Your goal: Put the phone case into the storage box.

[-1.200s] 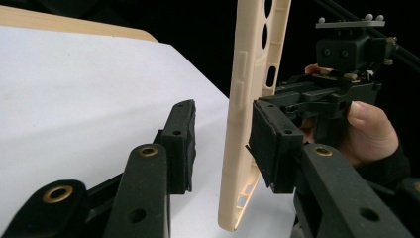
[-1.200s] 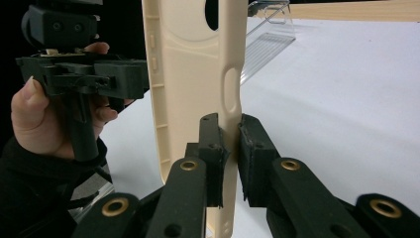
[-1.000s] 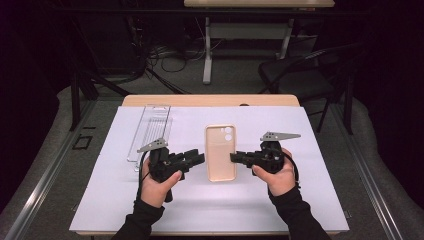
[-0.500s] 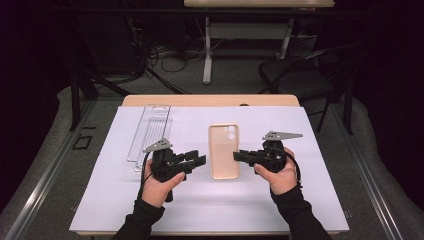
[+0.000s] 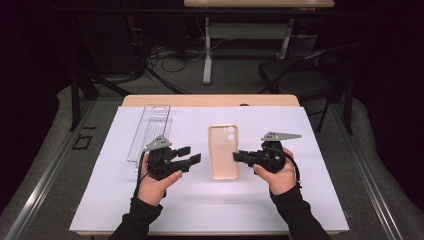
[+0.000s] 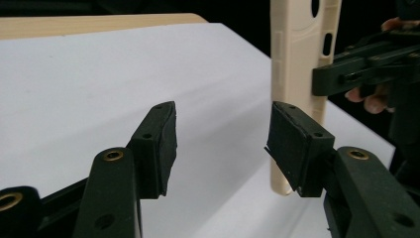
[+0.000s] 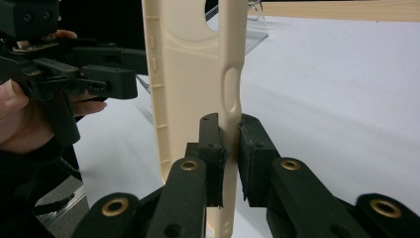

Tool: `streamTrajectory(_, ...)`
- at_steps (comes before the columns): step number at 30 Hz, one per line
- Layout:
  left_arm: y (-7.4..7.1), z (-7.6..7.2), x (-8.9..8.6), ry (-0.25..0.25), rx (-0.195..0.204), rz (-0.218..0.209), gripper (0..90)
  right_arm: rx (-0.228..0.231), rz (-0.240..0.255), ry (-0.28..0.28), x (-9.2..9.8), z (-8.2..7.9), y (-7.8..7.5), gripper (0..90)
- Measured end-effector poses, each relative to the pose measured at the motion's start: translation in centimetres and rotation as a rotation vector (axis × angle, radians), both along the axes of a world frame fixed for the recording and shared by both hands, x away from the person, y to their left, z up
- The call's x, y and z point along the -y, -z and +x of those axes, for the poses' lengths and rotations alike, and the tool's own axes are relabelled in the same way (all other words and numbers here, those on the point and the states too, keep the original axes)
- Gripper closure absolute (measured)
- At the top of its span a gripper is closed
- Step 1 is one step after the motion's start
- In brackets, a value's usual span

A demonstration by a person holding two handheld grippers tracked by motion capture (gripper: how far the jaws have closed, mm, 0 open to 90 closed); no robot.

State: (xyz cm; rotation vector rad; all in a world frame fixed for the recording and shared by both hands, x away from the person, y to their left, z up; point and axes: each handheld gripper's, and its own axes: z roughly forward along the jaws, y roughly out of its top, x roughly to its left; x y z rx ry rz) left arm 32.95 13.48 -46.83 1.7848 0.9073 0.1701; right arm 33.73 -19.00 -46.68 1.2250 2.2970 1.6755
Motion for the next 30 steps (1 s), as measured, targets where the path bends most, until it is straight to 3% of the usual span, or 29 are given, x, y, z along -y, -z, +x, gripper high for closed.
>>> streamTrajectory(5, -0.4, 0.0, -0.4, -0.022, 0.035, 0.021, 44.9, 0.000, -0.008, -0.003, -0.2, 0.0, 0.2, 82.0)
streamTrajectory(6, -0.5, 0.0, -0.5, -0.026, 0.018, 0.018, 44.9, -0.002, -0.010, -0.001, -0.3, 0.0, 0.2, 81.9)
streamTrajectory(12, -0.7, 0.0, -0.6, -0.040, 0.008, 0.055, 44.9, 0.000, -0.022, -0.006, -0.7, -0.1, 0.6, 81.9)
streamTrajectory(17, -0.8, 0.0, -0.6, -0.038, 0.013, 0.079, 44.6, 0.000, -0.035, -0.006, -1.0, -0.2, 0.8, 81.9)
streamTrajectory(24, -1.0, -0.2, -0.3, -0.012, 0.051, 0.122, 41.4, 0.003, -0.042, -0.008, -1.5, -0.2, 1.1, 81.9)
streamTrajectory(30, -1.3, -0.2, -0.5, -0.019, 0.063, 0.133, 36.4, 0.008, -0.050, -0.003, -1.8, -0.4, 1.3, 81.9)
